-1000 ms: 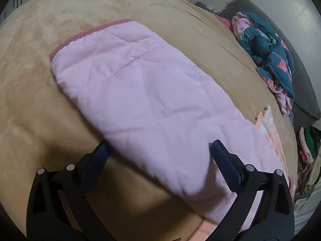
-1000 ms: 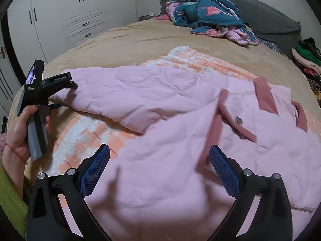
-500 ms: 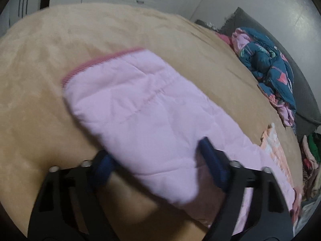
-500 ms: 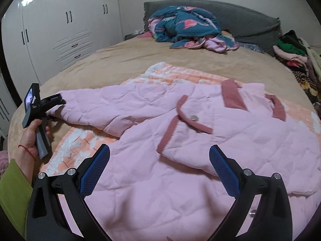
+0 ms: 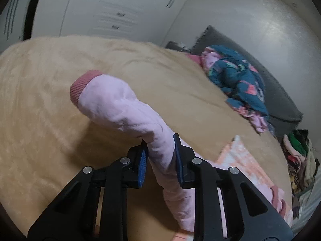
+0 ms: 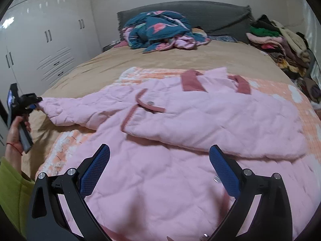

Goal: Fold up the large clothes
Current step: 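Grasp the ribbed sleeve cuff with the left gripper and lift it, then fold the held sleeve across the jacket body and open the left gripper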

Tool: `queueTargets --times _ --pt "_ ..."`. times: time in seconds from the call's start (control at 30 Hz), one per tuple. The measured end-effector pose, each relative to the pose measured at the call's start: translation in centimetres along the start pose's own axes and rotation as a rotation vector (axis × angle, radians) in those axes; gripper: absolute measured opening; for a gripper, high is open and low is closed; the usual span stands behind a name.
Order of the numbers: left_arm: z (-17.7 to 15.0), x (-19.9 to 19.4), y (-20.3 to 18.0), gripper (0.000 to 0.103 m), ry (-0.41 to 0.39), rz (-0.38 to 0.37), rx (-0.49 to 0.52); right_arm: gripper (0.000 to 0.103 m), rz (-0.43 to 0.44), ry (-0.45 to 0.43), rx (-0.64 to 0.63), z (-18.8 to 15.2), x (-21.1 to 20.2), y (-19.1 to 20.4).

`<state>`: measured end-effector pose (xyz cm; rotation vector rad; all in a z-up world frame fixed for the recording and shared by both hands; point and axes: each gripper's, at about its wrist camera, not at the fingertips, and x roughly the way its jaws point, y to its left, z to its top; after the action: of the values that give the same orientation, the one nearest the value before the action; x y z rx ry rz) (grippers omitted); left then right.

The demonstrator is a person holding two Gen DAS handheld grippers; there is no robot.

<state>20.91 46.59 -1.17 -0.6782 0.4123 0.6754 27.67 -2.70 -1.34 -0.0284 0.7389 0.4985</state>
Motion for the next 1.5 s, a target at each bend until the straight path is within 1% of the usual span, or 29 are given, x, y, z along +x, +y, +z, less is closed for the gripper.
queueTargets --times 0.17,0.3,0.4,0.43,0.5,0.53,0.7,0.77,0.87,1.1,1.27,1.4,1.5 --pt "0.5 -3.0 -3.3 0.014 -0.035 -0.076 0.051 0.099 -0.021 0.002 0.042 -0.9 -1.2 -1.7" --pt "0.1 -5.4 -6.4 0.014 -0.073 -0.119 0.121 0.099 -0.014 -0.001 0.059 -1.5 -2.2 -2.5" --pt "-0.4 -7.1 -8.3 0.014 -0.082 -0.177 0.149 0.099 0.012 -0.001 0.087 -1.8 -2.9 -3.3" --pt "-0.7 -8.0 -9.2 0.014 -0.094 -0.192 0.172 0.099 0.021 0.001 0.097 -1.9 -3.1 -3.5" --pt "-0.9 -8.8 -10.3 0.014 -0.108 -0.210 0.201 0.099 0.018 -0.001 0.100 -2.1 -3.5 -3.7" --pt "-1.1 -9.5 -10.9 0.014 -0.113 -0.231 0.209 0.099 0.014 -0.004 0.100 -2.3 -3.8 -4.0" --pt "-1.9 -10.9 -12.5 0.014 -0.109 -0.300 0.233 0.099 0.007 -0.015 0.120 -2.5 -4.8 -4.9" --pt "-2.4 -11.2 -13.2 0.014 -0.098 -0.343 0.229 0.099 0.020 -0.023 0.138 -2.6 -5.2 -5.3" --pt "-2.7 -11.7 -13.9 0.014 -0.096 -0.367 0.247 0.099 0.036 -0.032 0.159 -2.7 -5.7 -5.7" --pt "-3.7 -13.3 -16.0 0.014 -0.090 -0.430 0.268 0.099 0.041 -0.057 0.165 -2.7 -6.8 -6.2" --pt "-4.3 -14.3 -17.1 0.014 -0.067 -0.499 0.258 0.099 0.033 -0.069 0.172 -2.9 -7.2 -6.6" --pt "-5.1 -15.2 -18.3 0.014 -0.077 -0.523 0.299 0.099 0.025 -0.075 0.178 -3.1 -7.4 -7.2" --pt "-6.0 -15.5 -19.3 0.014 -0.069 -0.540 0.323 0.099 0.023 -0.080 0.194 -3.2 -7.6 -7.8"
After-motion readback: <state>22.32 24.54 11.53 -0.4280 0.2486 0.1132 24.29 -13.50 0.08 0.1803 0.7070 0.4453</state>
